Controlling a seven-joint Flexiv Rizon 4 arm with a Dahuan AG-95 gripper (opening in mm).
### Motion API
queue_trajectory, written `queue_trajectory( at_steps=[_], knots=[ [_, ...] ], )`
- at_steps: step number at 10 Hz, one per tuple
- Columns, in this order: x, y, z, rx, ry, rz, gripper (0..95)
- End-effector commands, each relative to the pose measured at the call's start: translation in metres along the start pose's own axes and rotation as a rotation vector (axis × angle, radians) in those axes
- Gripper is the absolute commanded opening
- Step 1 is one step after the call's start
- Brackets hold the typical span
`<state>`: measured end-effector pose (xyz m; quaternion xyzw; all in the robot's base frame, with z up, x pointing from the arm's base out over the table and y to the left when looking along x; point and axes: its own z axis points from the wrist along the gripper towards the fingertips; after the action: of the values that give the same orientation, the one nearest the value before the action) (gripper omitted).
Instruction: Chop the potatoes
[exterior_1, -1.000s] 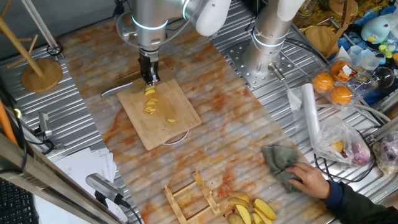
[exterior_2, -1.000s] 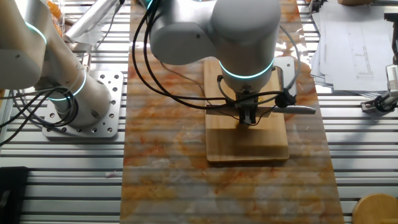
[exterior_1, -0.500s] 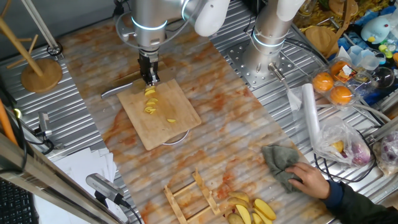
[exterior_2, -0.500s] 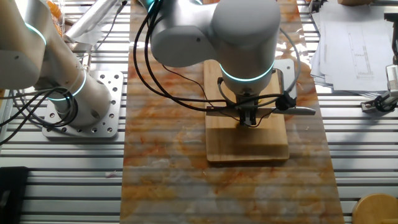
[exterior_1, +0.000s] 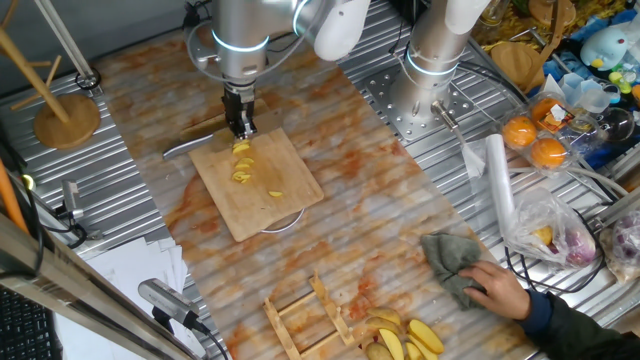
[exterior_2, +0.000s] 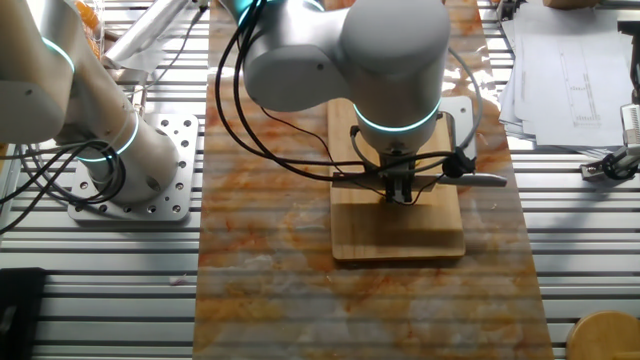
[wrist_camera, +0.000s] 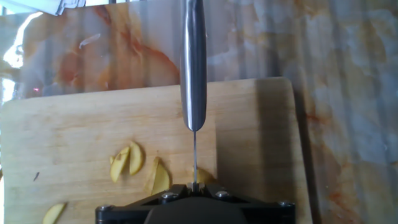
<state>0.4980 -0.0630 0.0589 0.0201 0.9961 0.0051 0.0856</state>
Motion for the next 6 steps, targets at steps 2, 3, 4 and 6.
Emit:
queue_trajectory(
  at_steps=[2,3,4,6],
  knots=[
    [0.0006,-0.0064,-0.0081,-0.002,0.002,-0.009,0.0],
    [0.0006,-0.0065,-0.0079,-0.001,0.002,-0.009,0.0],
    [0.0006,-0.0065,-0.0074,0.000,0.001,-0.009,0.0],
    [0.0006,-0.0065,-0.0066,0.002,0.001,-0.010,0.0]
  ],
)
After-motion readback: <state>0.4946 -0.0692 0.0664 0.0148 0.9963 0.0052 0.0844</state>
